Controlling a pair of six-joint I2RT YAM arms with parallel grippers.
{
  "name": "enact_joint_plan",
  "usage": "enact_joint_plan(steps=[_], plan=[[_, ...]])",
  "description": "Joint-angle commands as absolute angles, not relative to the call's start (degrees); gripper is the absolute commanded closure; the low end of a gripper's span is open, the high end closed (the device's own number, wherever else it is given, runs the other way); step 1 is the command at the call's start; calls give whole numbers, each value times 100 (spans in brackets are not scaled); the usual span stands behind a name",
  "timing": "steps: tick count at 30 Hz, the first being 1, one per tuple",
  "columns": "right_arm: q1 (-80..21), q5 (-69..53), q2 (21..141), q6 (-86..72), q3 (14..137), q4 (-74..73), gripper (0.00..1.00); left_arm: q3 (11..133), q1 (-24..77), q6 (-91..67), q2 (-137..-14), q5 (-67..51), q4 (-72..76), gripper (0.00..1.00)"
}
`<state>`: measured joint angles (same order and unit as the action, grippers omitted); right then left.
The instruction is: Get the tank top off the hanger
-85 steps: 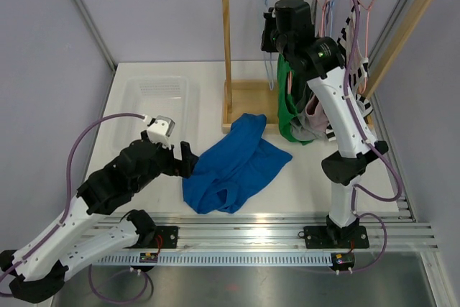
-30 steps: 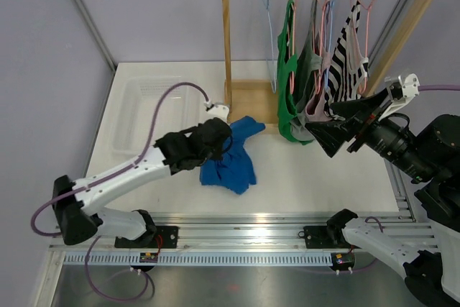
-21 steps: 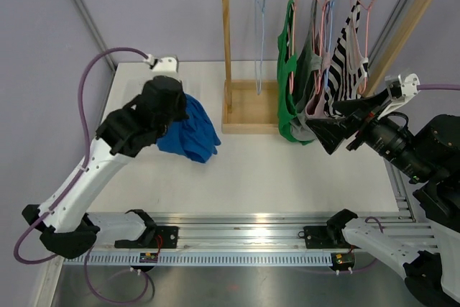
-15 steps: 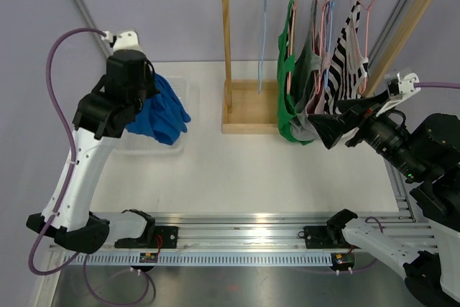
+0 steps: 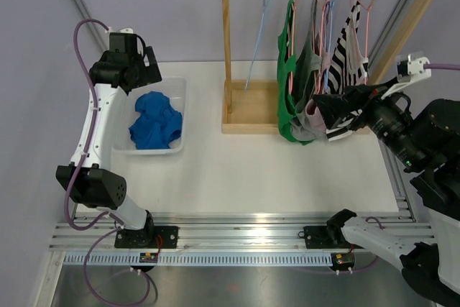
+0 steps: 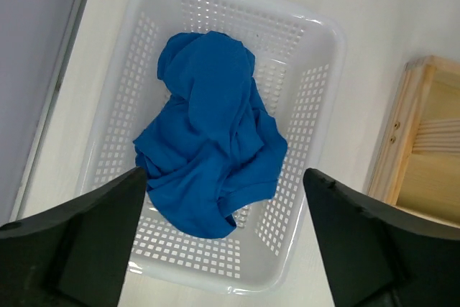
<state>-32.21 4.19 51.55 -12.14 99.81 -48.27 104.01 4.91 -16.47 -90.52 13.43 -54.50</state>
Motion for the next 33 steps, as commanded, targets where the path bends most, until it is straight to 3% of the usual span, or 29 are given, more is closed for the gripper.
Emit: enact_joint_plan(steps=[1,6,10,15,24,25,33], plan=[[-3217,650,5870,-1318,10545,-4939,1,10538,448,-1600,-8702,1020,-5300,1],[-3217,1325,7115,-1380,11556,-5615,0,10108,580,-1380,-8043,370,-5273,1],[-3217,2257,7935,-1205,12390,-5809,5,8995,1420,-1327,-7288,394,-5072,1],[-3217,2531,8953,-950,13287,-5967,23,7859,2100,-1512,-6663,765,-4774,1],[-3208,3225,10228,-554,14316,-5888,45,6339,2127,-1459,-5881,773,-4430,1],[-3208,3278,10326,-545,14570,-5932,52,6259,2127,-1450,-5828,817,-4404,1],[-3199,3533,10679,-413,14713,-5836,62,6144,2136,-1380,-5871,782,-4377,1]])
